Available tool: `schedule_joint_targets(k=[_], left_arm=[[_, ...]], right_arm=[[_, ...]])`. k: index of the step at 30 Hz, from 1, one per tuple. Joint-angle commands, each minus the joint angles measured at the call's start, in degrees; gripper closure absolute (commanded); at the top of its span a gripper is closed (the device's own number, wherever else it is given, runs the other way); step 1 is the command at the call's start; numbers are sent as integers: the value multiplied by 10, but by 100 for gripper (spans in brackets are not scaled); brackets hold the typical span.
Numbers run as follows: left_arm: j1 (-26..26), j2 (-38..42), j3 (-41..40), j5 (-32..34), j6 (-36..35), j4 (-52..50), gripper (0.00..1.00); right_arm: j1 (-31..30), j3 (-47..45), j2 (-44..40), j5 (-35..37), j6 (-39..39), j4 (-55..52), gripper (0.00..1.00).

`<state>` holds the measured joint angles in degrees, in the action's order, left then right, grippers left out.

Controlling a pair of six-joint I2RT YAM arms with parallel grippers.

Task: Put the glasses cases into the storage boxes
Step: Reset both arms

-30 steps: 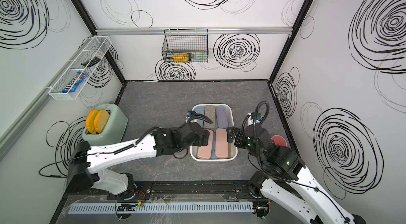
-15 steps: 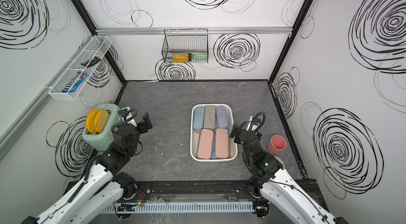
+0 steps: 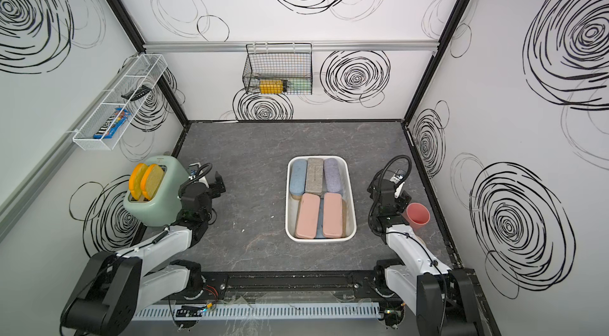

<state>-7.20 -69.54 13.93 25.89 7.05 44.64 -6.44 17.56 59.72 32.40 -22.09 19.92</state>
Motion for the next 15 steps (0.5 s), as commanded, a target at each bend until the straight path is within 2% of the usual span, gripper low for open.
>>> schedule_joint_targets(k=[1, 2, 3, 4, 5, 6, 7, 8, 9, 11, 12, 13, 15], left_arm=[[22, -41, -23, -55, 0, 186, 4], [34, -45, -6, -79, -2, 153, 4], [45, -58, -3, -99, -8, 174, 4], [57, -82, -11, -108, -10, 221, 4], [69, -114, -21, -123, -7, 282, 4], [54, -113, -3, -130, -26, 246, 4], [34, -122, 20, -142, -54, 200, 4], [21, -146, 9, -149, -74, 265, 4], [36, -137, -8, -177, -57, 268, 4], [53, -162, -32, -197, -47, 346, 4], [53, -164, -43, -206, -48, 371, 4], [59, -160, -44, -214, -43, 364, 4], [68, -164, -45, -232, -38, 372, 4]], right_arm=[[2, -59, 39, -58, 64, 195, 3], [2, -73, 56, -77, 95, 260, 2], [1, -69, 66, -95, 103, 279, 3], [1, -56, 73, -115, 106, 269, 3], [1, -61, 98, -130, 128, 320, 2], [3, -52, 124, -149, 157, 347, 3], [2, -26, 148, -152, 172, 329, 3], [4, 5, 173, -162, 181, 299, 3], [15, 10, 200, -195, 201, 319, 3], [53, -30, 251, -248, 188, 445, 3], [71, -42, 260, -281, 179, 473, 3], [80, -47, 258, -310, 185, 483, 3], [77, -25, 247, -298, 171, 421, 3]])
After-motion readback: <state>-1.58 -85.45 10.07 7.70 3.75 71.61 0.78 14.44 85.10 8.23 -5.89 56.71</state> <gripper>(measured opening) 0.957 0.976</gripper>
